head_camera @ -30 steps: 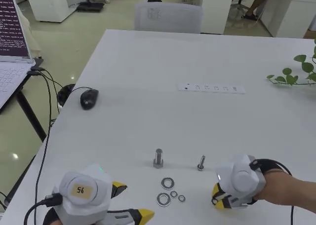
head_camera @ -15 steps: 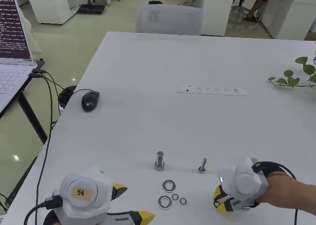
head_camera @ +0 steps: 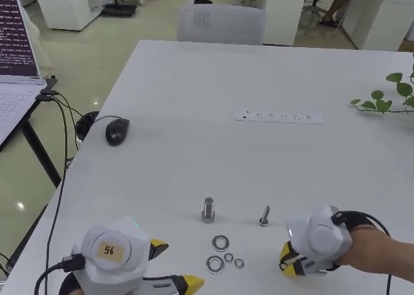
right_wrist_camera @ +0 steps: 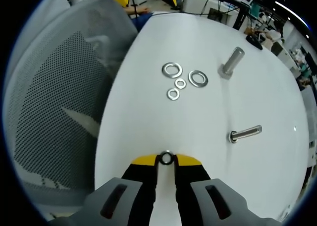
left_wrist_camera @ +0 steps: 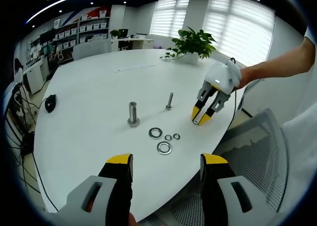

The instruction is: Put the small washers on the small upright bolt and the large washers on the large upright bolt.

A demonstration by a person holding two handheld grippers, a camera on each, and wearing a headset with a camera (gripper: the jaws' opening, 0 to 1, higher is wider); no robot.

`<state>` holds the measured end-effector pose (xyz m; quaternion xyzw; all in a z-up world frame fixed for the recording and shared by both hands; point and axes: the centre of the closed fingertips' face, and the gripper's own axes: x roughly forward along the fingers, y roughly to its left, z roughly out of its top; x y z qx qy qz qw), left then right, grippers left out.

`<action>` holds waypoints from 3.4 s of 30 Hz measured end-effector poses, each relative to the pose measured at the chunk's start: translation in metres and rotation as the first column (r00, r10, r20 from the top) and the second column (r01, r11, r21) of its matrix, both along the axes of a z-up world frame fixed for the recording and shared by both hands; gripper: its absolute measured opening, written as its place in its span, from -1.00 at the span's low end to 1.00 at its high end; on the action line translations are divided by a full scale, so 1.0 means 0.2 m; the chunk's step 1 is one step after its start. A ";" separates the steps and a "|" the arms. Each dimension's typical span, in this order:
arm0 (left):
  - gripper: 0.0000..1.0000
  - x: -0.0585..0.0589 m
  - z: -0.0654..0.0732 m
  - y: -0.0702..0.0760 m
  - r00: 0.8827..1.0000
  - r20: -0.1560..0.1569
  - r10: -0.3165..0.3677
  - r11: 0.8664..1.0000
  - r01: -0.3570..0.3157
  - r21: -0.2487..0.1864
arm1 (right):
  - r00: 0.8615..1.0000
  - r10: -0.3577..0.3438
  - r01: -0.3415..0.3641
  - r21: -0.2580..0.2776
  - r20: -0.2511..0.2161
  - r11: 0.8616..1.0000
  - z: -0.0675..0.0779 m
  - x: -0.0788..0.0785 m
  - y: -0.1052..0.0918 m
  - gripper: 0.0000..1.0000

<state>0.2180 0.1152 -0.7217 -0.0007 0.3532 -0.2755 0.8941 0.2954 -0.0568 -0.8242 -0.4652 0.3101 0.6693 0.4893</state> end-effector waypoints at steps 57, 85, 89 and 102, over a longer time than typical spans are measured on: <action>0.08 -0.02 -0.01 0.03 1.000 -0.008 0.022 1.000 -0.022 -0.007 | 0.930 -0.351 0.366 0.186 -0.112 0.912 0.04 0.06 0.12 -0.79; 0.08 -0.02 -0.01 0.00 1.000 -0.011 -0.005 1.000 0.005 0.004 | 0.990 -0.137 0.138 0.015 -0.039 0.990 0.00 0.11 -0.07 -0.62; 0.08 -0.02 -0.01 0.01 1.000 -0.007 0.002 1.000 -0.002 0.002 | 0.998 -0.061 0.061 -0.008 -0.026 0.998 0.00 0.10 -0.07 -0.61; 0.08 -0.02 -0.01 0.00 1.000 -0.008 0.016 1.000 -0.016 -0.005 | 0.998 -0.055 0.055 0.009 -0.014 0.998 0.00 0.10 -0.07 -0.72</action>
